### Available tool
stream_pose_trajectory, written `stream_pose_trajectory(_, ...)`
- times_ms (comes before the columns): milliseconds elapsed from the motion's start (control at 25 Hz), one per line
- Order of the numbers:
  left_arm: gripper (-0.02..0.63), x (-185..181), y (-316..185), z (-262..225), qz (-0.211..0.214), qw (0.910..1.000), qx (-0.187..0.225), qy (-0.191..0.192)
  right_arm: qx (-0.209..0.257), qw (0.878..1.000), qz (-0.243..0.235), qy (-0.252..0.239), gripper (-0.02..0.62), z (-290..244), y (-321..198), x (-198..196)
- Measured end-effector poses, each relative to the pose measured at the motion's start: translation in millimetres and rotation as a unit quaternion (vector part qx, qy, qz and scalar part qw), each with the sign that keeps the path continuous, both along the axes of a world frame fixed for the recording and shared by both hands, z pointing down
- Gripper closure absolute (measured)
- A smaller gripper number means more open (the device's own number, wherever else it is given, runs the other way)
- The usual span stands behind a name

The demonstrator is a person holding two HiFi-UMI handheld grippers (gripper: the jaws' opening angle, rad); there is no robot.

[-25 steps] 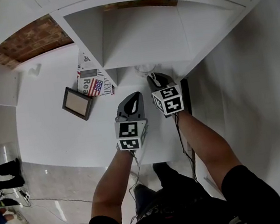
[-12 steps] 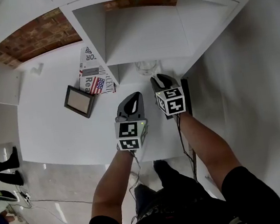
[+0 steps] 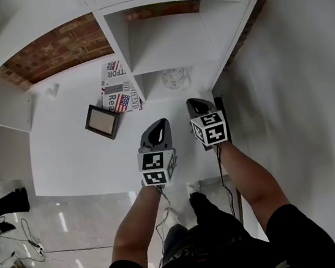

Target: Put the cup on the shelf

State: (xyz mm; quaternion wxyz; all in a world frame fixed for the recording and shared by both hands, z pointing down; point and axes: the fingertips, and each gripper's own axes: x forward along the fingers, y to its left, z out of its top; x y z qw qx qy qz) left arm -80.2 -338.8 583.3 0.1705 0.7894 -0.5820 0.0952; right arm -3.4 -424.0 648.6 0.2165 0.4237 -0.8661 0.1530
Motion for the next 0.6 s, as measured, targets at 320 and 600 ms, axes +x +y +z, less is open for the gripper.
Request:
stream_pose_trajectory(320, 0.601, -14.0, 78.0, -42.0, 0.009, 1.0000, 0.002, 0.002, 0.024, 0.999, 0.002, -0.026, 0.595, -66.2, 88.9, 1.4)
stream_pose_trajectory(600, 0.601, -24.7, 134.8, -81.3, 0.013, 0.9996, 0.019, 0.017, 0.057, 0.997, 0.006, -0.053, 0.595, -121.9, 163.7, 0.2)
